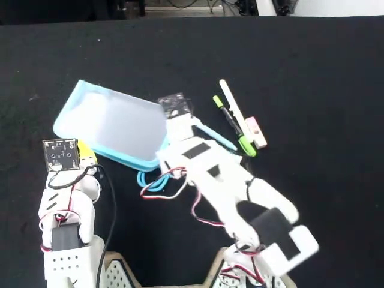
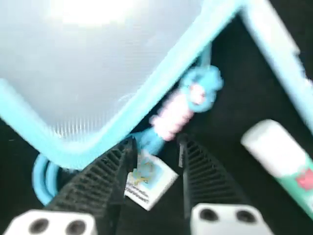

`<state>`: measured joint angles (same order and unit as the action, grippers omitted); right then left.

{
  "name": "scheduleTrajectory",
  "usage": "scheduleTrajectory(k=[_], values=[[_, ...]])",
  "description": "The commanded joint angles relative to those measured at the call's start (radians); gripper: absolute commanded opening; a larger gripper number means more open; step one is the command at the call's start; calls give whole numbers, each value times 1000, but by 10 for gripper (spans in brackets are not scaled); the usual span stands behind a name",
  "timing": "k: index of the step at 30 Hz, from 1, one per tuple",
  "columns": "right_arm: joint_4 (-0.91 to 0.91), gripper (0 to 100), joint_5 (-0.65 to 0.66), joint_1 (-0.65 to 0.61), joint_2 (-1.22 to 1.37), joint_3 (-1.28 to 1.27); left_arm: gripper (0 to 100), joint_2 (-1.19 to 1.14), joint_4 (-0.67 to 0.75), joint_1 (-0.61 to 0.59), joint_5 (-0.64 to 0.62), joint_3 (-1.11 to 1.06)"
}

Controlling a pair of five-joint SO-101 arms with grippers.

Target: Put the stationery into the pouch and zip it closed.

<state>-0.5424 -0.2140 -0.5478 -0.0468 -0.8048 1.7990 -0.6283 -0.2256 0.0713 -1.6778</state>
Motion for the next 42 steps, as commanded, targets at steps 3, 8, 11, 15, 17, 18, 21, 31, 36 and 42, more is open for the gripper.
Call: scheduleTrajectory(k=[3, 8, 11, 15, 17, 18, 21, 31, 36, 42], values=[[17, 155, -8, -118, 77, 136, 34, 9, 8, 13, -8, -22], [-15, 157, -11, -72, 85, 147, 34, 9, 6, 7, -8, -22], [-71, 196, -15, -55, 88, 166, 33, 9, 6, 7, -8, -22], [-120, 231, -9, -61, 94, 179, 33, 9, 5, 7, -8, -22], [-138, 195, -8, -61, 96, 179, 33, 9, 2, 5, -8, -22], [-146, 162, -5, -61, 96, 177, 33, 9, 0, 5, -8, -22], [-178, 8, 80, -55, 87, 177, 33, 9, 0, 5, -6, -22], [-465, 11, 230, 11, -153, 176, 33, 8, 6, -22, -6, -22], [-502, 53, 302, 78, -189, 170, 33, 8, 6, -16, -6, -22], [-526, 162, 305, 95, -140, 177, 33, 8, 3, -21, -6, -22]])
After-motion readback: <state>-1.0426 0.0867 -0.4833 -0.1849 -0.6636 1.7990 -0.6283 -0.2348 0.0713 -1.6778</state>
